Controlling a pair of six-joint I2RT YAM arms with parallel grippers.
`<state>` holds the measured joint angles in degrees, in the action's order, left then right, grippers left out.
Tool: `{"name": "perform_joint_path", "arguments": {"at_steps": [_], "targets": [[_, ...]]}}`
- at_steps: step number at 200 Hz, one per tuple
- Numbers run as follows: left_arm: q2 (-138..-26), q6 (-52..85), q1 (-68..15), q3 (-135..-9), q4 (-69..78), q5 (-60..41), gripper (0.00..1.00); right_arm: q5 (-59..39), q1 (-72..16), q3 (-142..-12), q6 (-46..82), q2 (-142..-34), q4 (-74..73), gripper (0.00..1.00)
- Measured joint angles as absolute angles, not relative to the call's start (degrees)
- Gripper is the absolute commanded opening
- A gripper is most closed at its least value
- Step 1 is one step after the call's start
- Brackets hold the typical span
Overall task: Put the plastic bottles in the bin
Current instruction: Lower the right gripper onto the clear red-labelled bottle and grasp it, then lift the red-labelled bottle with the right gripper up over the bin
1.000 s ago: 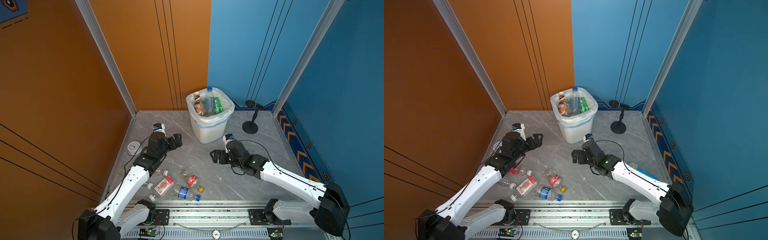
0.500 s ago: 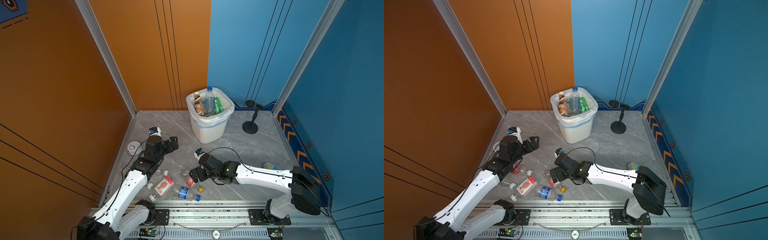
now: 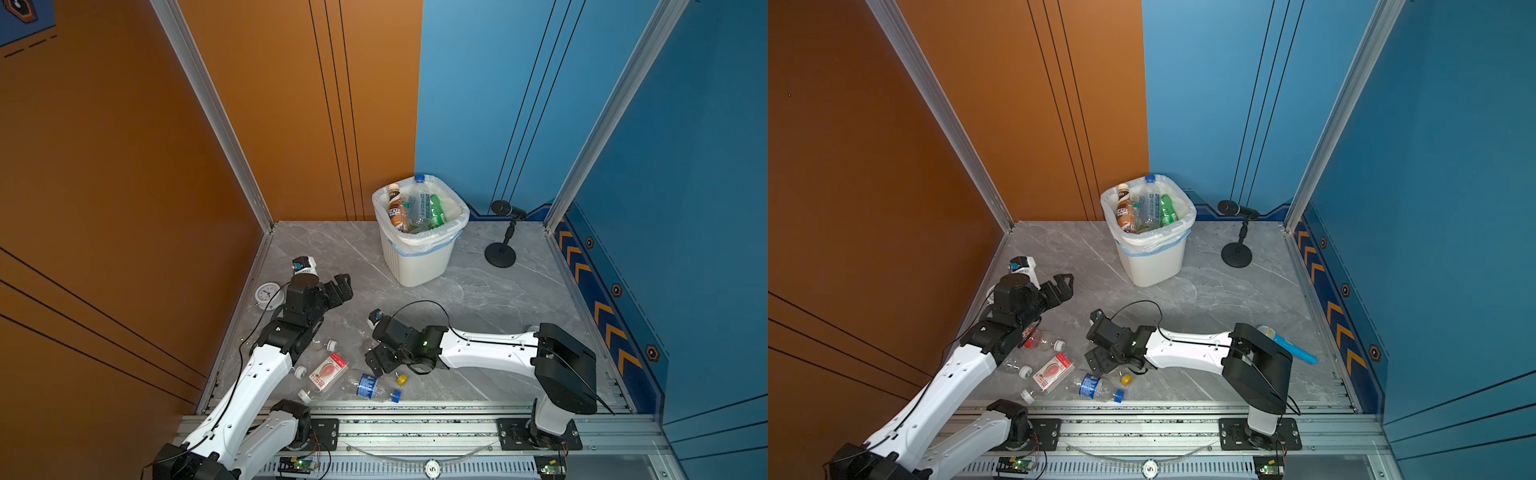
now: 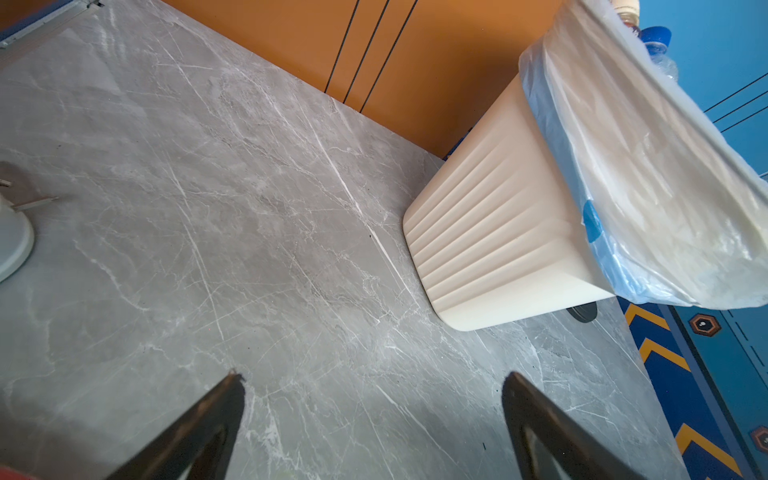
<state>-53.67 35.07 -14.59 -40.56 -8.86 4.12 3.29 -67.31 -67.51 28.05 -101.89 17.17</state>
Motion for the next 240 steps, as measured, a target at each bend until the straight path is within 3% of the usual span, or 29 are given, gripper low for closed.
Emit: {"name": "perform_joint_path", "arguments": {"at_steps": [48, 130, 177, 240], "targets": [[-53.56, 35.48, -13.54, -40.18, -9.21, 4.05, 0.98, 5.63, -67.61, -68.86, 27.83, -105.91, 19.14, 0.89], [-53.54, 35.92, -12.64, -40.16, -9.28, 3.53, 0.98, 7.86, -64.29, -70.35, 26.81, -109.43, 20.60, 0.55], [-54.04, 36.45, -12.29, -40.12, -9.21, 2.98, 0.98, 9.13, -63.26, -69.97, 26.79, -107.20, 21.04, 0.50], [-55.77, 37.17, -12.27, -39.44, -8.56, 2.17, 0.98, 14.44, -58.08, -69.45, 24.38, -88.73, 22.09, 0.51]]}}
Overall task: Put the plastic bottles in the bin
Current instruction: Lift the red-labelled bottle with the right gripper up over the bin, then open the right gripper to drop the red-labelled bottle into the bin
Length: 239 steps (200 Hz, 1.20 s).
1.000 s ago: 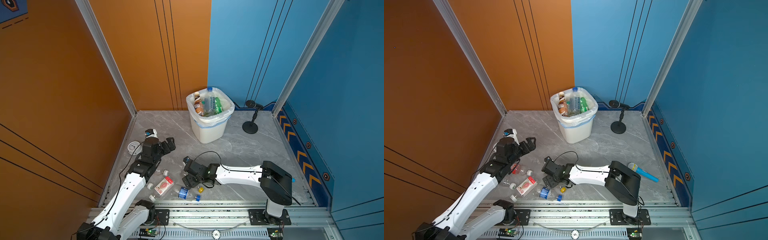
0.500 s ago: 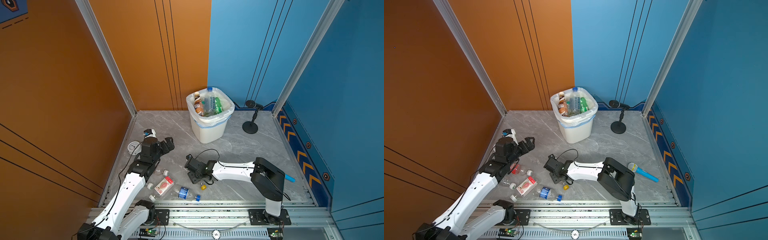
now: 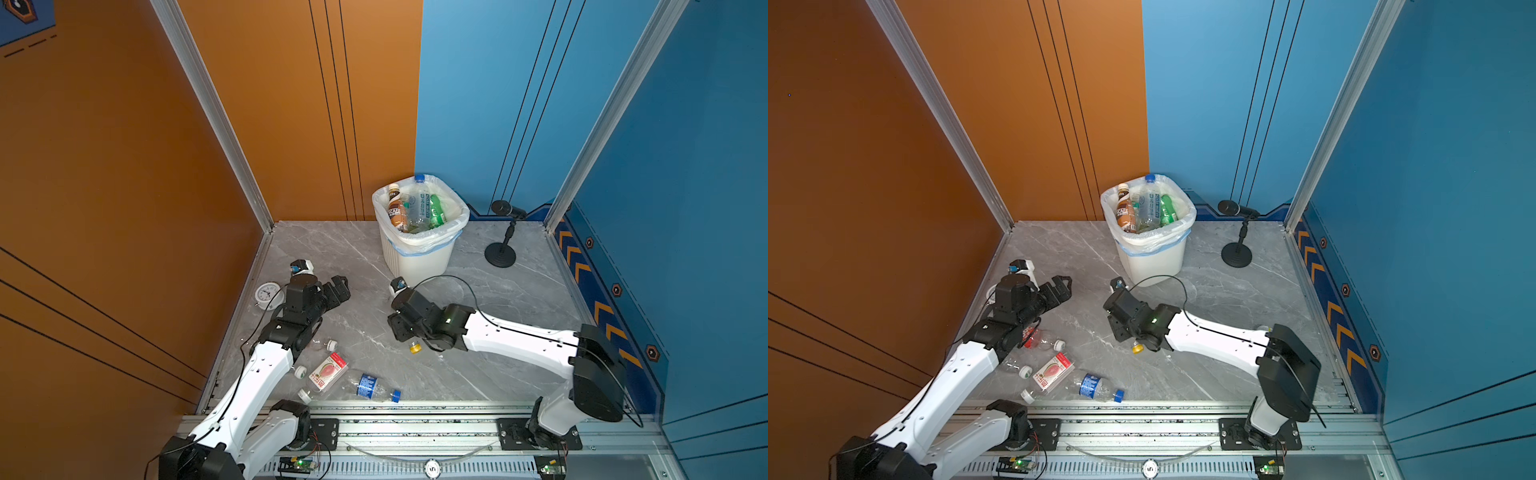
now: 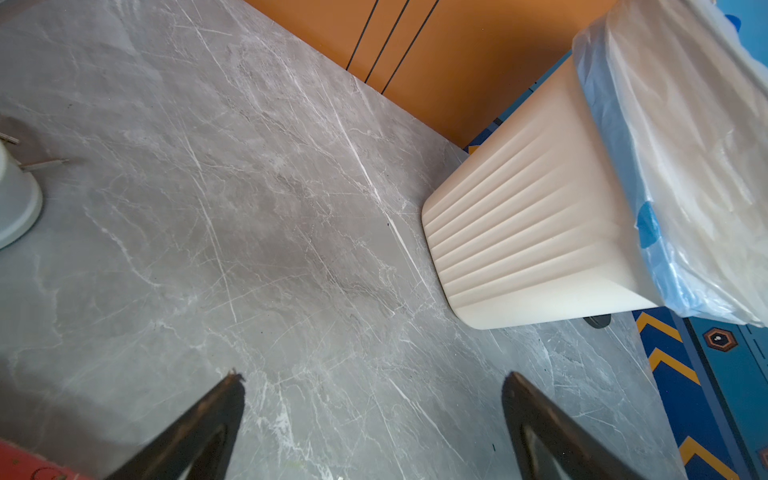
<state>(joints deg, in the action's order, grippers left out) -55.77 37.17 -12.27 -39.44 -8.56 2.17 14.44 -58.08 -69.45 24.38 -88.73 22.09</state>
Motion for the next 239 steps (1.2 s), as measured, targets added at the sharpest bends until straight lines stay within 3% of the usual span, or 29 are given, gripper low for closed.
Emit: {"name": "perform_joint_path", "arguments": {"at_steps": [38, 77, 116, 162, 223, 232, 239], "targets": [[-55.79, 37.52, -11.99, -39.35, -8.51, 1.87, 0.98, 17.06, -49.74, -73.45, 19.20, -80.97, 21.43, 0.52], [-55.72, 38.33, -11.99, -38.52, -8.56, 1.06, 0.98, 17.74, -40.21, -83.37, 13.17, -81.60, 17.54, 0.53], [-54.48, 39.16, -11.99, -37.67, -8.88, 0.84, 0.98, 16.12, -32.42, -99.98, 7.25, -91.20, 14.79, 0.54], [-52.38, 40.42, -11.94, -36.84, -10.39, 0.82, 0.98, 12.93, -29.30, -115.37, 2.04, -103.77, 15.07, 0.54], [-50.76, 41.63, -11.94, -36.75, -13.02, 0.84, 0.98, 10.11, -27.20, -124.46, -1.37, -113.23, 17.63, 0.54], [-50.65, 41.71, -11.94, -36.75, -13.30, 0.84, 0.98, 9.80, -26.96, -124.75, -1.58, -114.06, 17.72, 0.57], [-50.59, 41.74, -11.94, -36.75, -13.39, 0.84, 0.98, 9.56, -26.79, -125.10, -1.69, -114.74, 18.04, 0.65]]}}
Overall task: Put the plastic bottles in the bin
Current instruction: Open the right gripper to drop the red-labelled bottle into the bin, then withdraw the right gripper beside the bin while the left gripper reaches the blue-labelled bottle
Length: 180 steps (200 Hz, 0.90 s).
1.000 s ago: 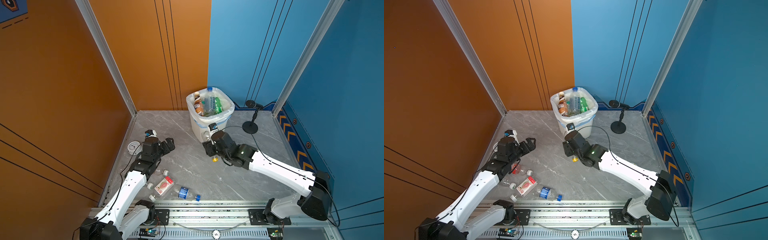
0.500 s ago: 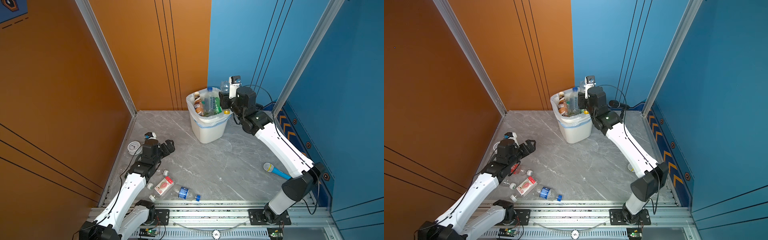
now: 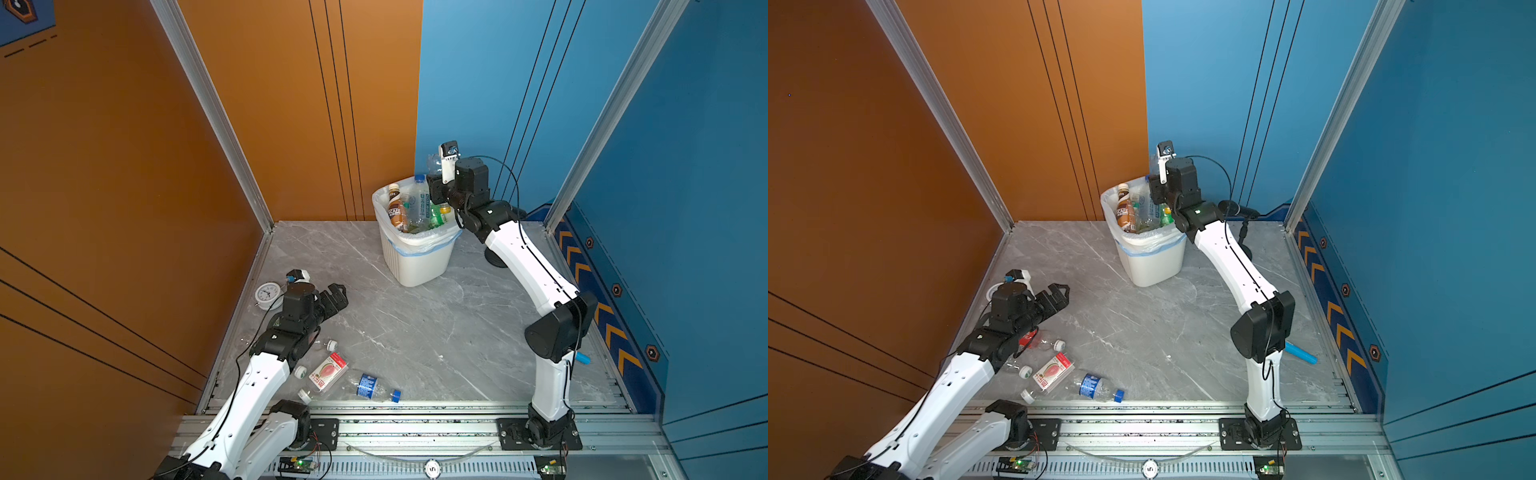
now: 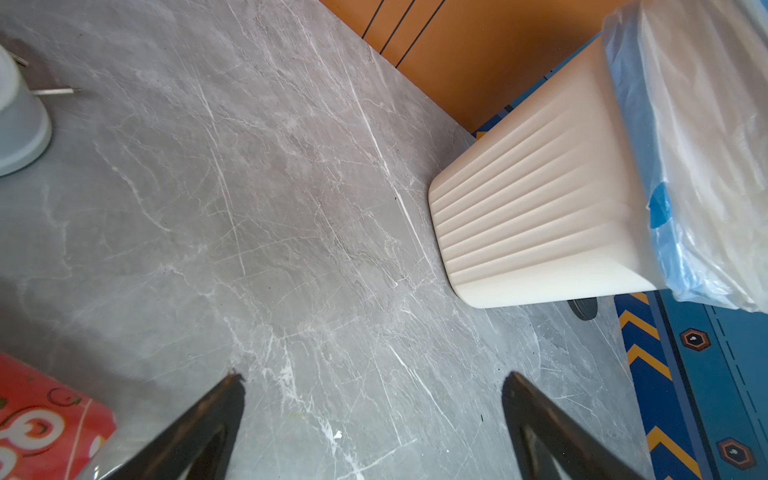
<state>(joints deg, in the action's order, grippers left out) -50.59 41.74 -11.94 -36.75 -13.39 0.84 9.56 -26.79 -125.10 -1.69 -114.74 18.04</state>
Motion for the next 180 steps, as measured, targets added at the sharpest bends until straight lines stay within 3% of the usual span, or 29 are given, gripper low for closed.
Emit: {"name": "perform_joint_path", "arguments": {"at_steps": [13, 28, 76, 138, 180], "targets": [[-50.57, 41.95, -11.94, -36.75, -13.63, 0.84, 0.98, 9.39, -26.41, -126.13, -2.07, -116.20, 18.52, 0.87], [-50.57, 42.17, -11.94, -36.75, -13.69, 0.84, 0.97, 9.43, -25.93, -128.40, -1.67, -118.19, 19.86, 1.00], [-50.57, 43.70, -11.94, -36.75, -14.94, 0.82, 0.98, 9.67, -24.49, -127.04, 0.19, -114.93, 23.05, 1.00], [-49.98, 45.87, -12.14, -36.60, -16.58, 0.80, 0.98, 9.72, -24.43, -83.42, 8.99, -76.77, 11.33, 1.00], [-49.39, 49.98, -14.74, -36.88, -21.85, 0.86, 1.00, 10.28, -23.33, -67.81, 15.35, -71.00, 10.48, 1.00]]}}
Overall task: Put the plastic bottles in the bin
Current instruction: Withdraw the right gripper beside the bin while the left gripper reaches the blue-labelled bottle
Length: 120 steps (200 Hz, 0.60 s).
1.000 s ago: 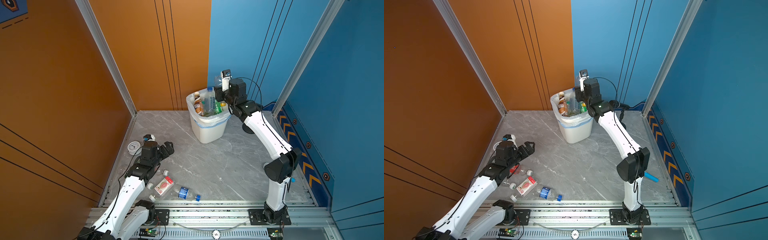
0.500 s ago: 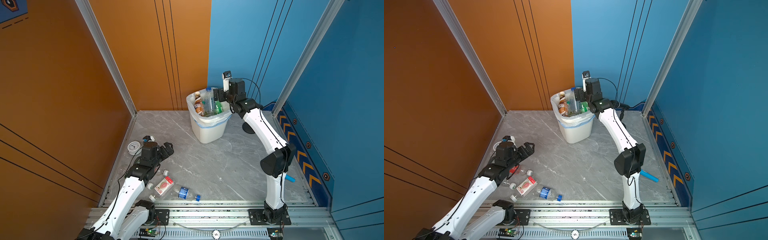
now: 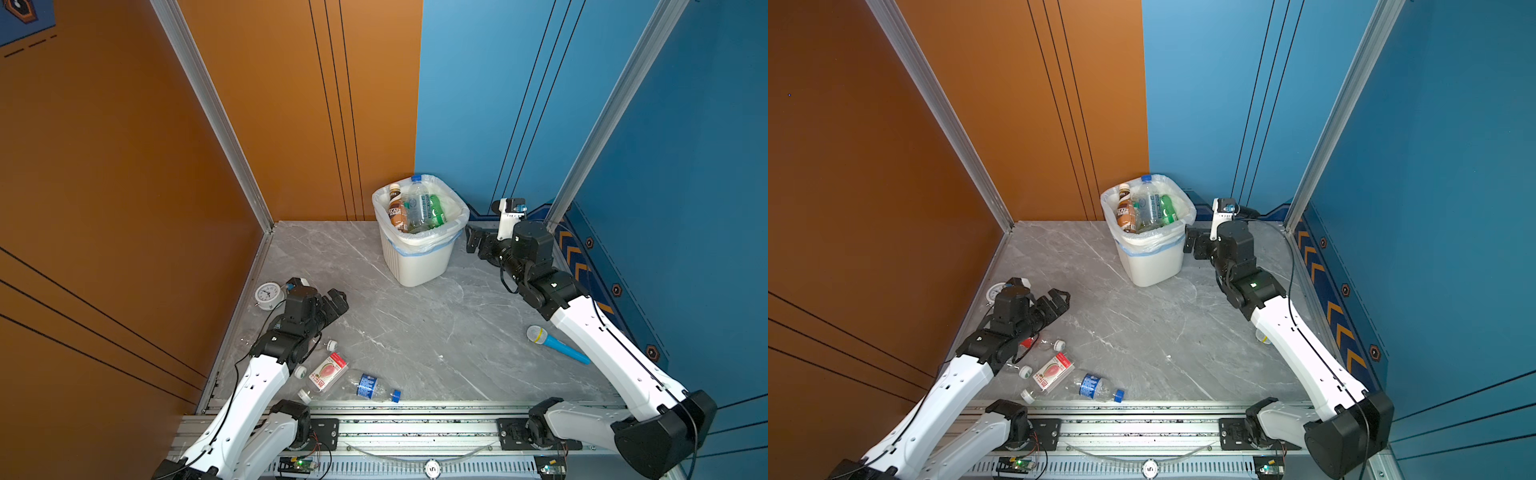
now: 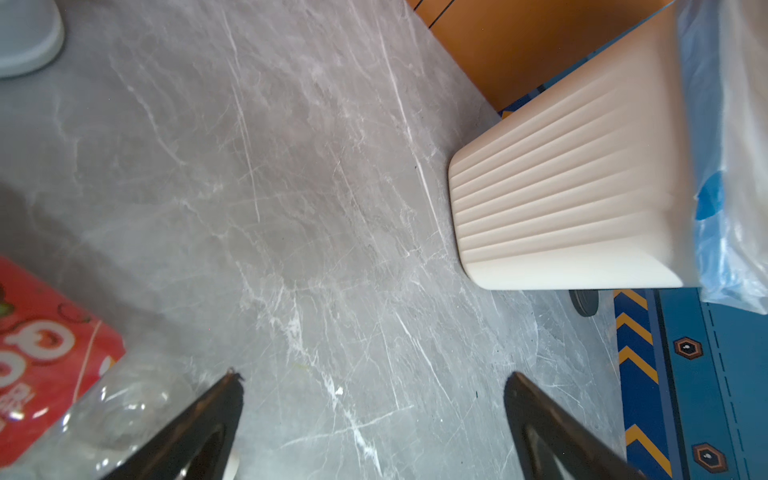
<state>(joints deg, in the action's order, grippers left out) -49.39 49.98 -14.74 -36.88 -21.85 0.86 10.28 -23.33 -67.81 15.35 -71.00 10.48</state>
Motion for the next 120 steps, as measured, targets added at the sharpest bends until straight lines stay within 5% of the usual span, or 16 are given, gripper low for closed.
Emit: {"name": "perform_joint_path", "arguments": {"at_steps": [120], "targets": [[-39.09, 81.03, -50.35, -42.13, -54.02, 7.62, 0.95, 8.88, -20.97, -64.64, 18.98, -70.81, 12.84, 1.00]]}}
